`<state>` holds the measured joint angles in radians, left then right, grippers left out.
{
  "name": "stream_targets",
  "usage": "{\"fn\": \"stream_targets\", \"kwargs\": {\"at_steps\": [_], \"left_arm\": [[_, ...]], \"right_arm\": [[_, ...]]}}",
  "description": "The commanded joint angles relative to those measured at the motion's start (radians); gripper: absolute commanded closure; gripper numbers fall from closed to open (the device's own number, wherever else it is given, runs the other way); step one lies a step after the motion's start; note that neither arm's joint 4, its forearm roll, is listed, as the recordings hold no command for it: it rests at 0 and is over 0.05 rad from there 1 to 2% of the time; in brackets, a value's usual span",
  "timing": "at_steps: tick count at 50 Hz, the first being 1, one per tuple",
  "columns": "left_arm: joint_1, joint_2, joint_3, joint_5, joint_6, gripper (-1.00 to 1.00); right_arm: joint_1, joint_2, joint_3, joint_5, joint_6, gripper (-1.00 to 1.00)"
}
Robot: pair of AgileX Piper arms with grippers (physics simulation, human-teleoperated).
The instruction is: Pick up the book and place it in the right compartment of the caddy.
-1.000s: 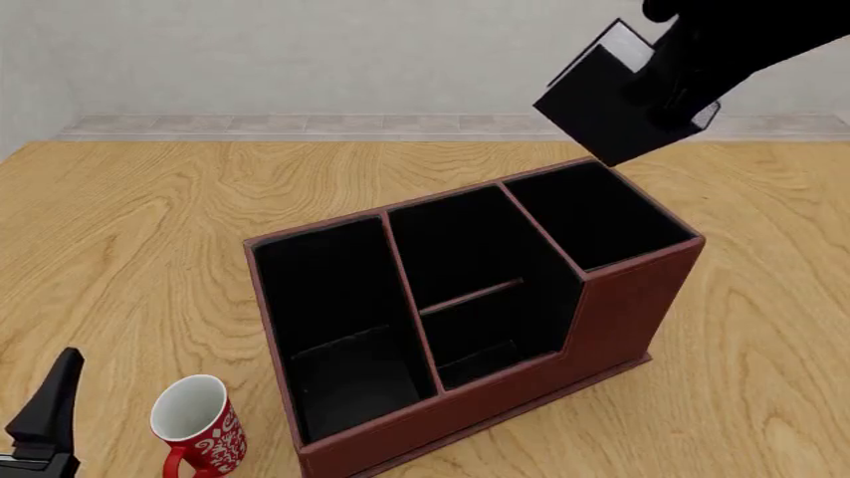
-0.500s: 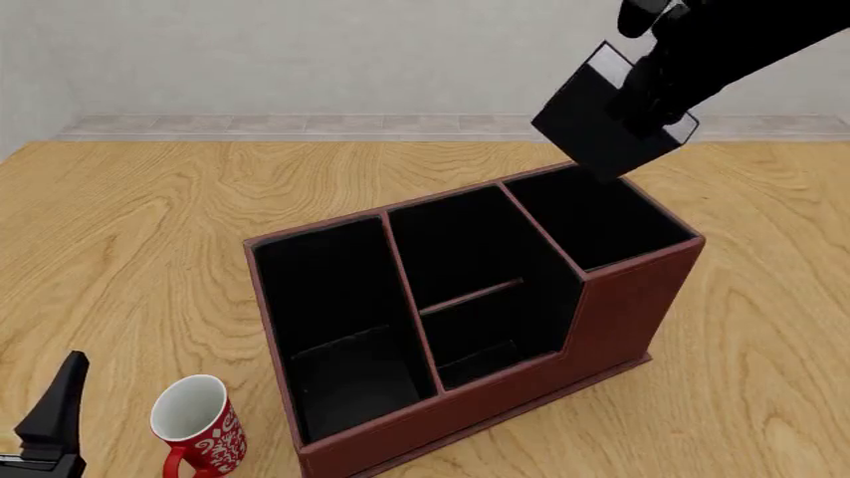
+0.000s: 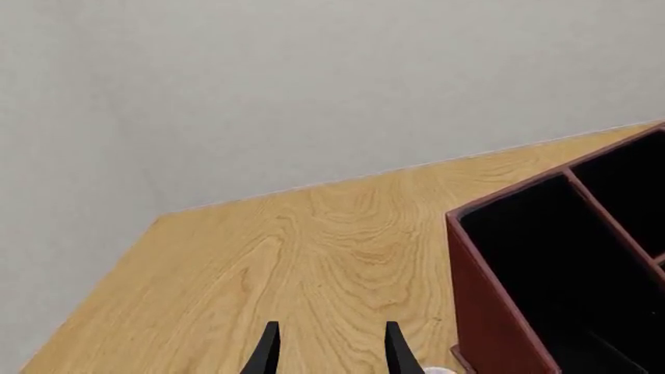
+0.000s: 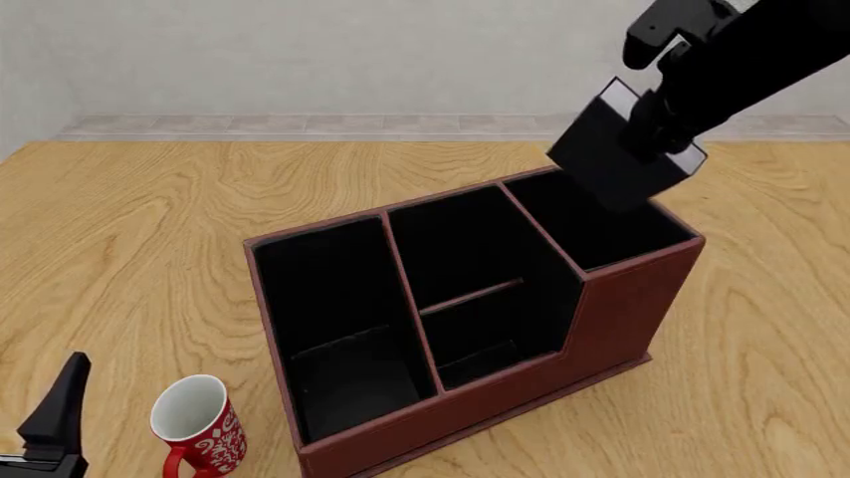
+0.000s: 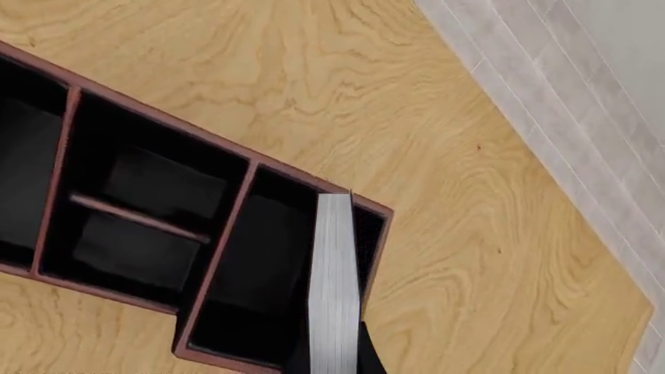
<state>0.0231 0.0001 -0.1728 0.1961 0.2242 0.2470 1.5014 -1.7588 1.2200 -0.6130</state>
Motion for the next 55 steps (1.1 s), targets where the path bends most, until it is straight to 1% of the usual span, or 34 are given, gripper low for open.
{"fn": "stream_targets", "kwargs": {"at_steps": [1, 8, 13, 15, 19, 24, 36, 48, 55], "left_arm": [[0.001, 0.0, 0.006, -0.003, -0.002, -1.0], [-0.001, 0.0, 0.005, -0.003, -0.001, -1.0], [0.002, 0.0, -0.002, 0.003, -0.001, -1.0], [0.005, 0.0, -0.002, 0.001, 0.001, -1.0], [0.004, 0.0, -0.002, 0.001, -0.001, -1.0], [0.001, 0.0, 0.003, -0.003, -0.004, -1.0], [-0.003, 0.0, -0.002, -0.001, -0.003, -1.0], [-0.002, 0.0, -0.004, 0.004, 0.0, -1.0], [0.0, 0.0, -0.002, 0.002, 0.0, -1.0]], "right_arm": [[-0.019, -0.008, 0.019, 0.0, 0.02, 1.0], [-0.018, 0.001, 0.019, 0.0, 0.02, 1.0], [-0.003, 0.002, 0.023, 0.0, 0.036, 1.0], [0.012, 0.001, 0.038, 0.0, 0.062, 1.0], [0.001, 0.001, 0.038, 0.0, 0.051, 1.0], [0.011, -0.003, 0.054, 0.0, 0.068, 1.0], [0.013, -0.01, 0.079, 0.0, 0.091, 1.0], [0.006, -0.005, 0.071, 0.0, 0.079, 1.0], [0.017, -0.001, 0.071, 0.0, 0.087, 1.0]]}}
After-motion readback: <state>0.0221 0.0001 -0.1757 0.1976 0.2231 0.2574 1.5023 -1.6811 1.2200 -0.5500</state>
